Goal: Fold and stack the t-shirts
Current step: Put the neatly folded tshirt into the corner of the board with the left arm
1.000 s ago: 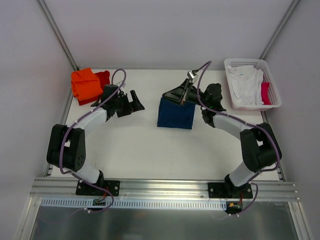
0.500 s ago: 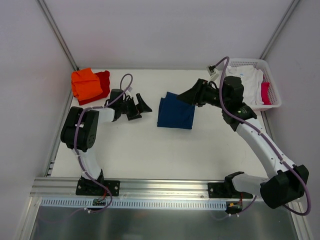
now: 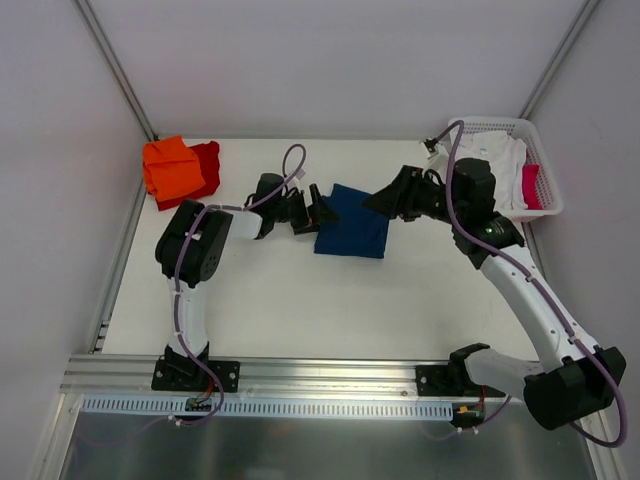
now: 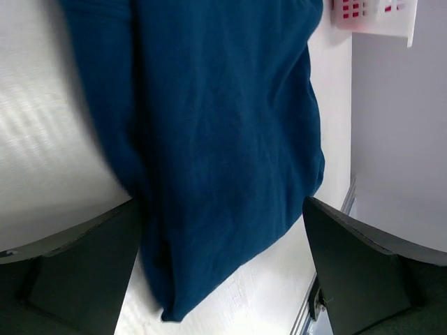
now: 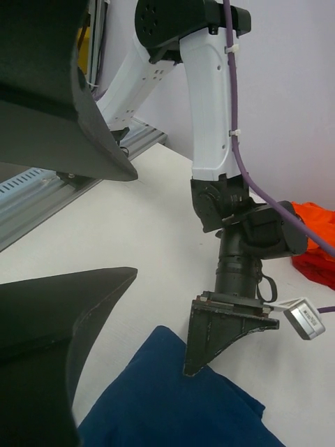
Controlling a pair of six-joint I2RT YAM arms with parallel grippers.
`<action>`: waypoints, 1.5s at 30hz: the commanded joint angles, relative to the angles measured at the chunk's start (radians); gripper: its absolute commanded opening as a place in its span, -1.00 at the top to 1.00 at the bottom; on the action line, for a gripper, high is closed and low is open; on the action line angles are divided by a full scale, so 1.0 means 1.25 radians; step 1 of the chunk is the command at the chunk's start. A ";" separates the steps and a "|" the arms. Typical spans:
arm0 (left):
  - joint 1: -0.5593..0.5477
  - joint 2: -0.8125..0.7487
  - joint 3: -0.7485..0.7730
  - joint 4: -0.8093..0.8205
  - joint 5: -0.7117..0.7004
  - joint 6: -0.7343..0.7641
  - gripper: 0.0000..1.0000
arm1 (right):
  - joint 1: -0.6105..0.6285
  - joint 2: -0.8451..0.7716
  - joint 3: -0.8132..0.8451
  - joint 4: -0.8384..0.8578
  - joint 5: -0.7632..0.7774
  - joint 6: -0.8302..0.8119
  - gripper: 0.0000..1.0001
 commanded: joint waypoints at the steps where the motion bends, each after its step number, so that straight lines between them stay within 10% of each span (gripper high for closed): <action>1: -0.030 0.057 0.000 -0.042 -0.005 -0.008 -0.94 | -0.013 -0.047 0.001 -0.005 0.005 -0.013 -0.11; 12: -0.055 0.089 -0.039 0.014 -0.002 -0.039 -0.19 | -0.028 -0.082 -0.010 -0.003 0.001 -0.006 -0.11; 21: -0.055 0.109 -0.029 0.019 -0.003 -0.042 1.00 | -0.030 -0.109 -0.022 -0.002 0.001 0.001 -0.11; 45: 0.057 -0.018 0.446 -0.562 -0.082 0.199 1.00 | -0.049 -0.161 -0.070 0.001 0.007 -0.012 -0.11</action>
